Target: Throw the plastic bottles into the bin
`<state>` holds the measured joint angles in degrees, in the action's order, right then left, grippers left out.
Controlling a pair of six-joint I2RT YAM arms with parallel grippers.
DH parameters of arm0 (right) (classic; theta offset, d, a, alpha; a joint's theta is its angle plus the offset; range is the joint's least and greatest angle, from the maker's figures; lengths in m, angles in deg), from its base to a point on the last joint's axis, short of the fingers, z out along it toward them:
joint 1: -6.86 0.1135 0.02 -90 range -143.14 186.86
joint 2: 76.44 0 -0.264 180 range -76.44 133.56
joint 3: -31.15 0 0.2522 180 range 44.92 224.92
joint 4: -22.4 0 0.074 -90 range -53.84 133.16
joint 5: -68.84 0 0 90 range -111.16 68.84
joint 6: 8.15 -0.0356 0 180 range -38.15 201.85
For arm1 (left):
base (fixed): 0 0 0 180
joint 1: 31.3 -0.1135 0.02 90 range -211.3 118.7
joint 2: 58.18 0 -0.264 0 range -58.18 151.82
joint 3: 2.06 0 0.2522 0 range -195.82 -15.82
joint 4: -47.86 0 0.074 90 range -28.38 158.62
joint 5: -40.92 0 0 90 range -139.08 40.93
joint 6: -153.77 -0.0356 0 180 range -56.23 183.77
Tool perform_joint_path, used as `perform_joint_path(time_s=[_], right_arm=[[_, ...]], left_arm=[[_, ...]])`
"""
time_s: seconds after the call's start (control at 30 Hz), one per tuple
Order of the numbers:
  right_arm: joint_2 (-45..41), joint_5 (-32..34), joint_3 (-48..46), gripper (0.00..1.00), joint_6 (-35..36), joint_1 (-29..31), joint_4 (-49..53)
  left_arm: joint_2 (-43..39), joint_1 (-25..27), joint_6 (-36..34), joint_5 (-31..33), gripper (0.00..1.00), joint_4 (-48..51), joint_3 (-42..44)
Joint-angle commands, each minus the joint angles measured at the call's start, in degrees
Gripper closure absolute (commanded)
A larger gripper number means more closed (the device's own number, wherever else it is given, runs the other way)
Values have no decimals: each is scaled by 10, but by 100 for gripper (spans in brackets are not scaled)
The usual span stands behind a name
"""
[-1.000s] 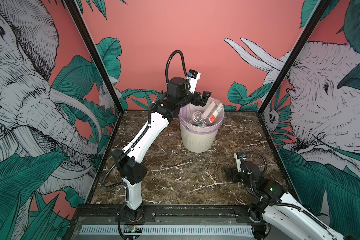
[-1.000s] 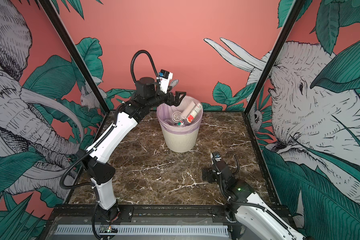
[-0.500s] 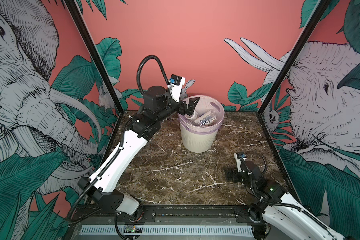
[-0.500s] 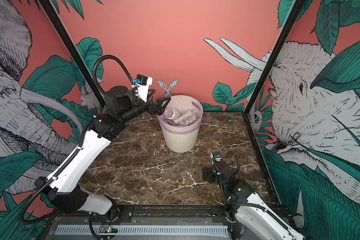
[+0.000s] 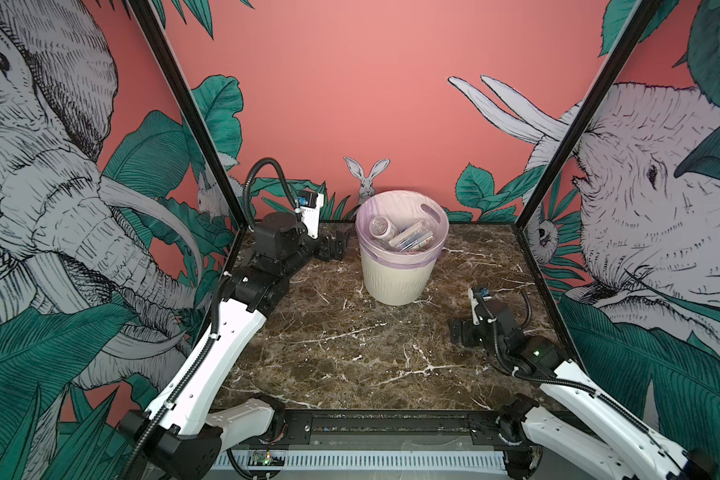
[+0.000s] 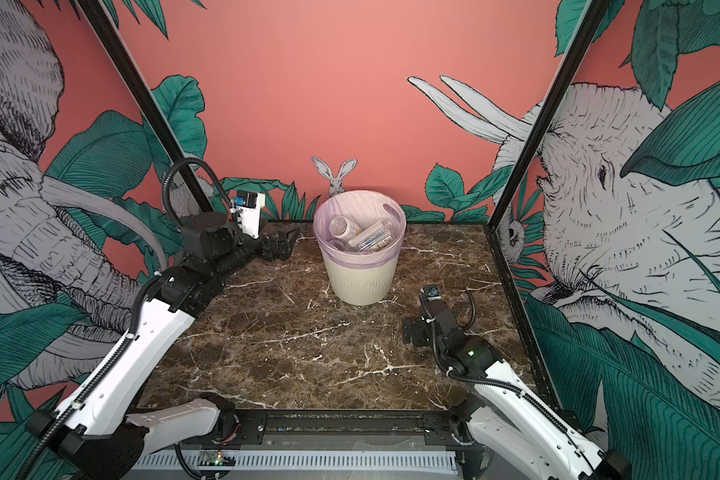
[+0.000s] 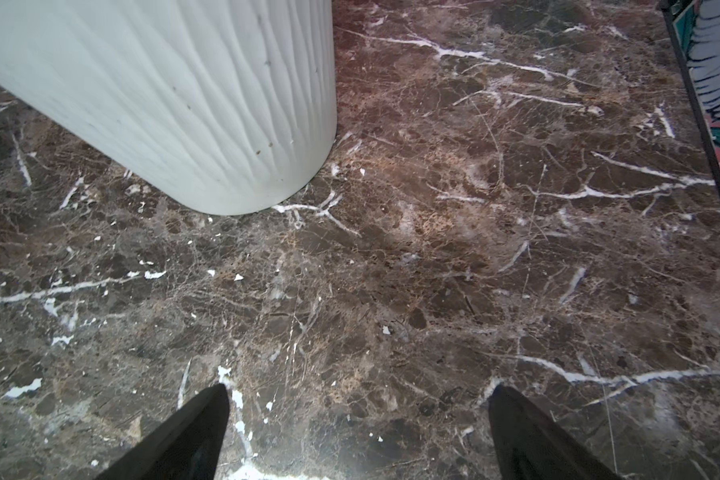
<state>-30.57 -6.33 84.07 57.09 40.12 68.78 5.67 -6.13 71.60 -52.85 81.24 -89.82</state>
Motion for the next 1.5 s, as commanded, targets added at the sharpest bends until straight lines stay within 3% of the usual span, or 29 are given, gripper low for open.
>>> perform_joint_path(time_s=[0.0, 0.23, 0.43, 0.57, 0.77, 0.9, 1.13, 1.37, 1.47], right_arm=[[15, -1, 29, 0, 5, -27, 16], [49, -40, 60, 0, 27, -107, 18], [73, -76, 74, 0, 29, -177, -1], [107, -95, 88, 0, 26, -212, -24], [164, -110, 103, 0, 26, -254, -63], [184, -103, 98, 0, 33, -270, -99], [214, -107, 68, 0, 57, -284, -192], [232, -104, 30, 0, 91, -301, -301], [242, -114, 22, 0, 100, -310, -335]], left_arm=[[-40, -12, 22, 52, 0, 4, 54], [-70, -84, 69, 37, 0, -24, 158], [-85, -102, 63, 106, 0, -73, 231], [-65, -108, 21, 137, 0, -114, 261], [-58, -120, -70, 111, 0, -302, 370], [-56, -134, -106, 115, 0, -321, 394], [-42, -173, -123, 80, 0, -401, 452], [39, -185, -154, 79, 0, -508, 495], [79, -213, -143, 27, 0, -551, 497]])
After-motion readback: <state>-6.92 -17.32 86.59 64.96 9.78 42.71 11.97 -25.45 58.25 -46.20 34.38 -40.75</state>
